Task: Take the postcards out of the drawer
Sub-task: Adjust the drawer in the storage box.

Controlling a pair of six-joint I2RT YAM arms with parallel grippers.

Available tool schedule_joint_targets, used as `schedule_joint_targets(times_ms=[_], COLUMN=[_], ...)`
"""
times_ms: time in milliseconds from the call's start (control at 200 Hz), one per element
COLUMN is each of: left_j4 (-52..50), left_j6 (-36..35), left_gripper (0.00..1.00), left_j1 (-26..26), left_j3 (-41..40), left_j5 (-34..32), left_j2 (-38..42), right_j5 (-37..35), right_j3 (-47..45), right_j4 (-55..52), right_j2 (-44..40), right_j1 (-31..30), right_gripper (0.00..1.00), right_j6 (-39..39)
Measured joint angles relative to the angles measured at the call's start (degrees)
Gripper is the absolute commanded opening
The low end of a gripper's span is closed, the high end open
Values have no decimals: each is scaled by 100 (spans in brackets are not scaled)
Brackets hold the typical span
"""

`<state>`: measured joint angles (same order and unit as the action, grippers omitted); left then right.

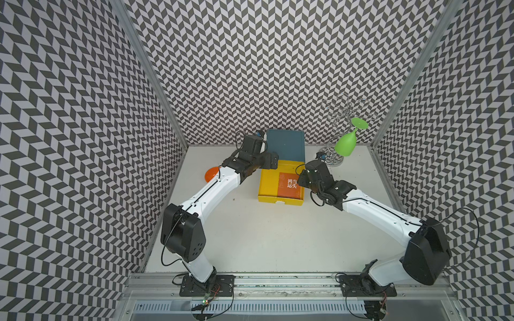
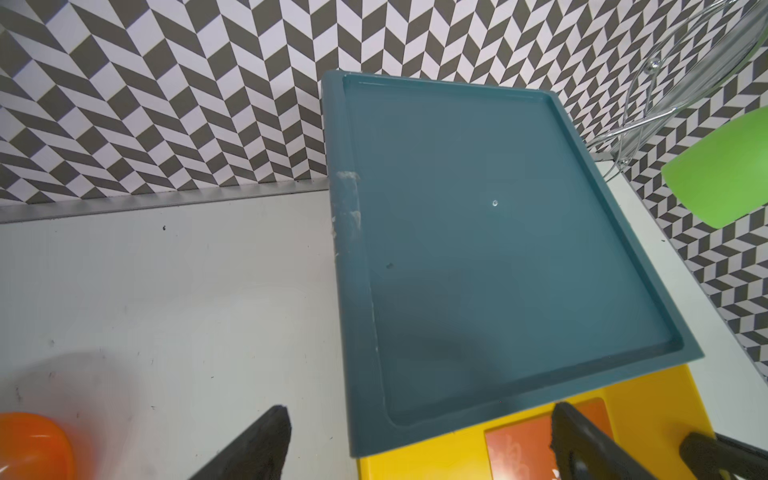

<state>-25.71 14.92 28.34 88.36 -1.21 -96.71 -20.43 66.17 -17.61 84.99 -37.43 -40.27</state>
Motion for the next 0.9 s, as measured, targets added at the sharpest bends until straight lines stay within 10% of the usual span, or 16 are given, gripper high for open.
schedule_joint_targets(times_ms=[901], left_j4=[-85], left_j6=[-240], left_gripper=[99], left_j1=[-37], left_j3=[225], left_j5=[81], left_j2=[-356], right_j5=[57], right_j3=[356], right_j4=[-203], right_j2=[212], right_j1=[164], right_gripper=[0], right_j6=[170])
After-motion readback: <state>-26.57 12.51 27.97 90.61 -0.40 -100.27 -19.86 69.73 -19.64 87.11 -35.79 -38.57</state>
